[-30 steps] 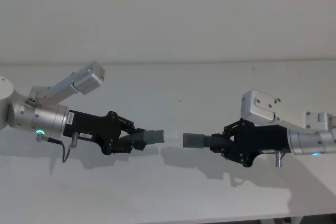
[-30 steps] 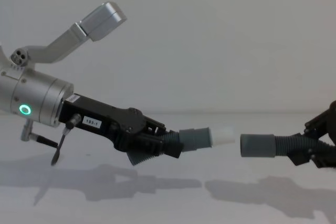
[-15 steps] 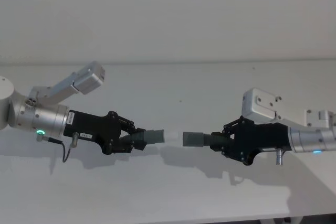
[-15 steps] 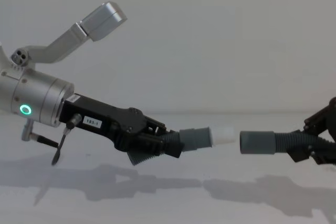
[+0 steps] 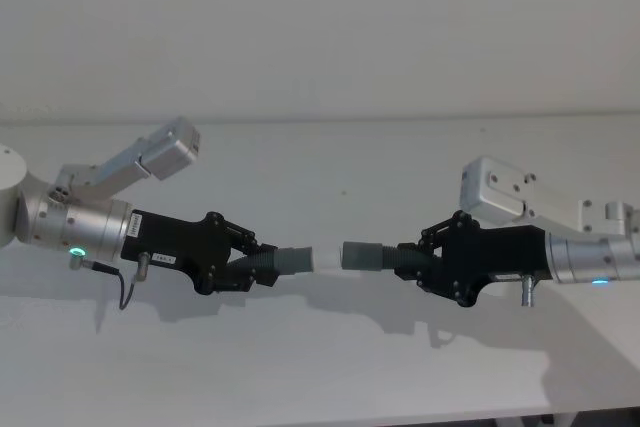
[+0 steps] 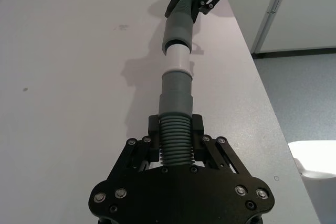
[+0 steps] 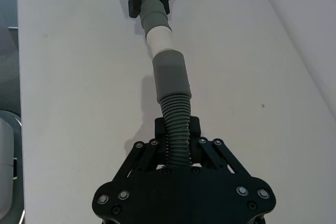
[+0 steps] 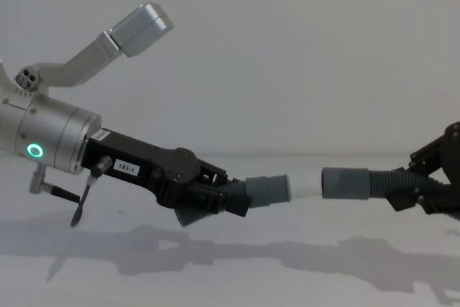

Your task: Use both hands to pick up one end of the pipe from the table, align the ends, and insert them.

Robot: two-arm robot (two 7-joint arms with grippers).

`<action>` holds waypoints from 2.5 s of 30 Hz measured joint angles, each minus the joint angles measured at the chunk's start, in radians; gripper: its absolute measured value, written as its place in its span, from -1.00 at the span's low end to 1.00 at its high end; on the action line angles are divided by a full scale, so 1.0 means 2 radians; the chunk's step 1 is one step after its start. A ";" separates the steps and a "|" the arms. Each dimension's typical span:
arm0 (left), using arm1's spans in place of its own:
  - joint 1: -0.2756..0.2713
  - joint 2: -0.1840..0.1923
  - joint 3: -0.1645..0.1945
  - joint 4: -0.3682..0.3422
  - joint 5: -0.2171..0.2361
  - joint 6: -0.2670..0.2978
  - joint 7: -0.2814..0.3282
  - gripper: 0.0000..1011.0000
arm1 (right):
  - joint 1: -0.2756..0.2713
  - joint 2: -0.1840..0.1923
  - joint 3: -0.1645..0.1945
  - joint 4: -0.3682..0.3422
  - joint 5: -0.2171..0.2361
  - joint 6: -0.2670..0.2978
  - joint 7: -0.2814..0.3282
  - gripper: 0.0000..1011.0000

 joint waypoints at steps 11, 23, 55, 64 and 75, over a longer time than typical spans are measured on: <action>0.000 0.000 0.000 0.000 0.000 0.000 0.000 -0.39 | 0.004 0.000 -0.004 0.000 0.007 -0.001 0.004 -0.58; 0.000 0.000 0.000 0.000 0.000 0.000 0.000 -0.39 | 0.013 0.000 -0.013 0.005 0.009 -0.007 0.014 -0.58; 0.000 0.000 0.000 0.000 0.000 0.000 0.000 -0.39 | 0.045 -0.008 -0.038 0.029 0.002 -0.042 0.046 -0.58; 0.000 0.000 0.000 0.000 0.000 0.000 0.000 -0.39 | 0.049 -0.010 -0.041 0.036 0.002 -0.045 0.047 -0.58; 0.000 0.000 0.000 0.000 0.000 0.000 0.000 -0.39 | 0.052 -0.012 -0.043 0.039 0.002 -0.048 0.048 -0.58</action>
